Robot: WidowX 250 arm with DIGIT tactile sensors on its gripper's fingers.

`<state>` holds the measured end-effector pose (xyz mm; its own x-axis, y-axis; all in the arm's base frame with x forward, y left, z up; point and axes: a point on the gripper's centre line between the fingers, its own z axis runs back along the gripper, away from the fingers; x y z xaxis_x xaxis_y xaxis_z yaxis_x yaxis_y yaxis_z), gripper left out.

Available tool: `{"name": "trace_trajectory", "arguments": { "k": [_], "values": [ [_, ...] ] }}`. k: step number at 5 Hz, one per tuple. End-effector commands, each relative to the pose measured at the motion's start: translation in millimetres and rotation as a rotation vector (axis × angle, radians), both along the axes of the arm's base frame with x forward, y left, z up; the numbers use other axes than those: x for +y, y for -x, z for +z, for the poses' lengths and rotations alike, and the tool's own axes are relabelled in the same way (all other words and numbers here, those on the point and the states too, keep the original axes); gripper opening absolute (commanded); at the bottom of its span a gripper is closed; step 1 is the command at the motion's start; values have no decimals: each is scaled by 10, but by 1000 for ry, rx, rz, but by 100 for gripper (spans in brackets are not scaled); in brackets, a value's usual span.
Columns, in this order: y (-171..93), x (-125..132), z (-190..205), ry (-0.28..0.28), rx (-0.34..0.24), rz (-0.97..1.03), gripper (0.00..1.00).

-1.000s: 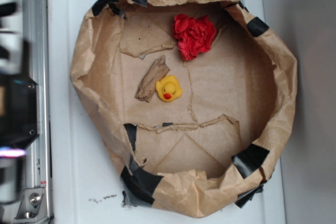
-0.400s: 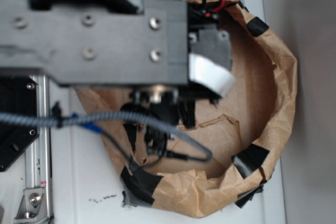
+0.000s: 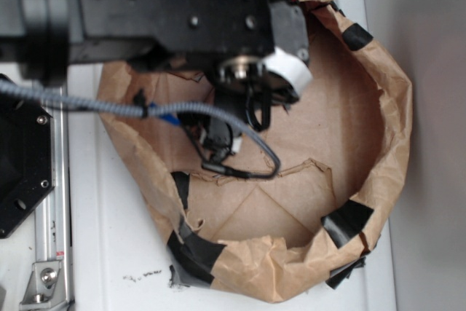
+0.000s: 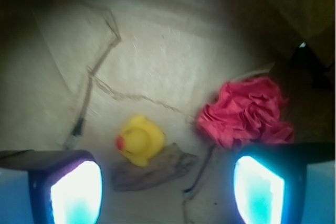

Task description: Grab the yellow duck.

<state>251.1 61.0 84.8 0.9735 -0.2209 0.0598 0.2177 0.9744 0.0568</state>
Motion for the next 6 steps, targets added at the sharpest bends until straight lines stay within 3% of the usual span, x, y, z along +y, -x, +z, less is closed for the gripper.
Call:
{"name": "trace_trajectory", "arguments": {
  "k": [1, 5, 6],
  "values": [
    [-43, 65, -17, -18, 22, -45, 100],
    [-43, 65, -17, -18, 22, -45, 100],
    [-6, 112, -149, -40, -47, 10, 100]
  ]
}}
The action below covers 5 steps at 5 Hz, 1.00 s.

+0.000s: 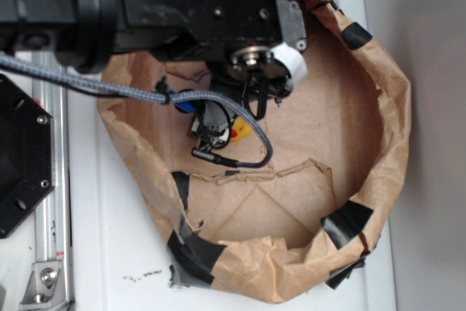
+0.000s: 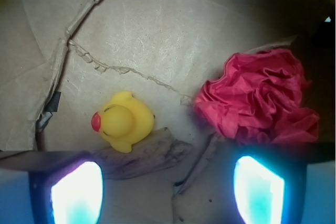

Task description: Grab the yellow duck.

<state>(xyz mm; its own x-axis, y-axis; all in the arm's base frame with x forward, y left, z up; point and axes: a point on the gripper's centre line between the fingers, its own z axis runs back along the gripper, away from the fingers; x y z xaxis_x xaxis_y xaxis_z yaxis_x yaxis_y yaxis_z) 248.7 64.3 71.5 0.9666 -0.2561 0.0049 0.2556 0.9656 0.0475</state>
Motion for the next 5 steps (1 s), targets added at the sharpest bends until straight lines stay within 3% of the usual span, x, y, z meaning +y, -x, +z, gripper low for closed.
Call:
{"name": "trace_trajectory", "arguments": {
  "k": [1, 5],
  "values": [
    [-53, 77, -59, -26, -108, 38, 100],
    [-107, 118, -87, -40, -113, 61, 100]
  ]
}}
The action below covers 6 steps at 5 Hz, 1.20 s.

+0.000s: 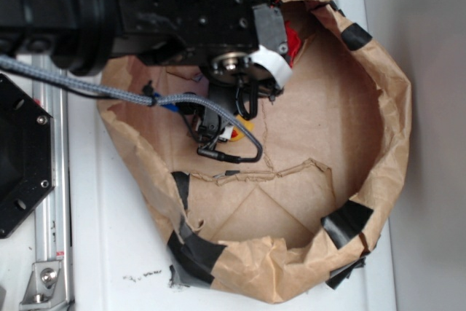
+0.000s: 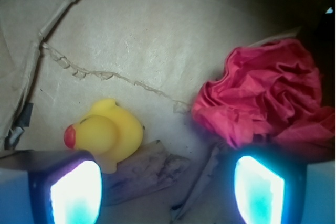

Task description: Grab the yellow duck.

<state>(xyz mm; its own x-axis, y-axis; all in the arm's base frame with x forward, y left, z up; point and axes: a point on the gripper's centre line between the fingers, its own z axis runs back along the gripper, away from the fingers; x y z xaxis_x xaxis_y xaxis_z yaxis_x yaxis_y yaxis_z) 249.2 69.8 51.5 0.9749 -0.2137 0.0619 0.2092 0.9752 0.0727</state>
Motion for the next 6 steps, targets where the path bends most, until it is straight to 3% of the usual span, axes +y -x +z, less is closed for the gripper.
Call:
{"name": "trace_trajectory", "arguments": {
  "k": [1, 2, 3, 5, 6],
  "values": [
    [-104, 79, 107, -45, -46, 21, 100],
    [-139, 130, 86, -30, -49, 34, 100],
    [-148, 8, -125, -53, -17, -4, 100],
    [-14, -375, -304, -27, 18, -101, 100],
    [-6, -566, -284, 12, -3, -146, 100]
  ]
}}
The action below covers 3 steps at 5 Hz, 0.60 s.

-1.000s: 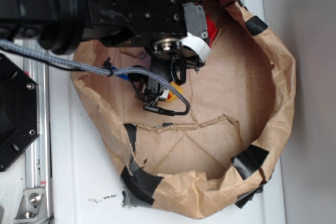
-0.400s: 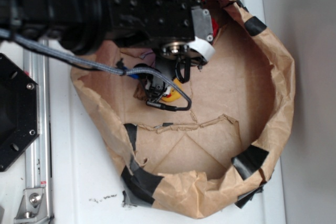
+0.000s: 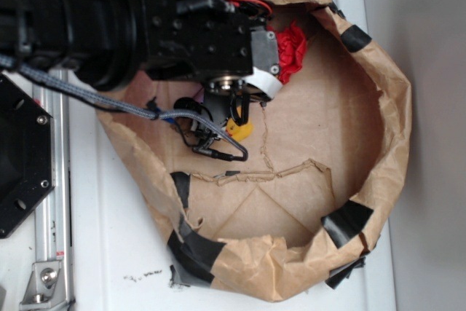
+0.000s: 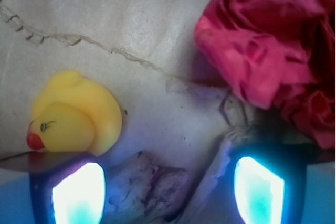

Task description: Grab the yellow duck.

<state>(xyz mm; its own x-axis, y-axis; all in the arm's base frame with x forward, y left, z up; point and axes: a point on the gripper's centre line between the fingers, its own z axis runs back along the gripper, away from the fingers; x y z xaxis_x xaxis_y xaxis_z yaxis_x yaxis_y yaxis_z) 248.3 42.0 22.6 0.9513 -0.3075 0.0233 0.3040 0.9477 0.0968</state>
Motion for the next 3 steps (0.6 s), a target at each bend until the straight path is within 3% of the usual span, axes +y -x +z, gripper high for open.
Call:
{"name": "trace_trajectory", "arguments": {
  "k": [1, 3],
  "values": [
    [-141, -271, 153, 92, -75, -43, 100],
    [-234, -254, 283, 81, -110, -35, 100]
  ]
}}
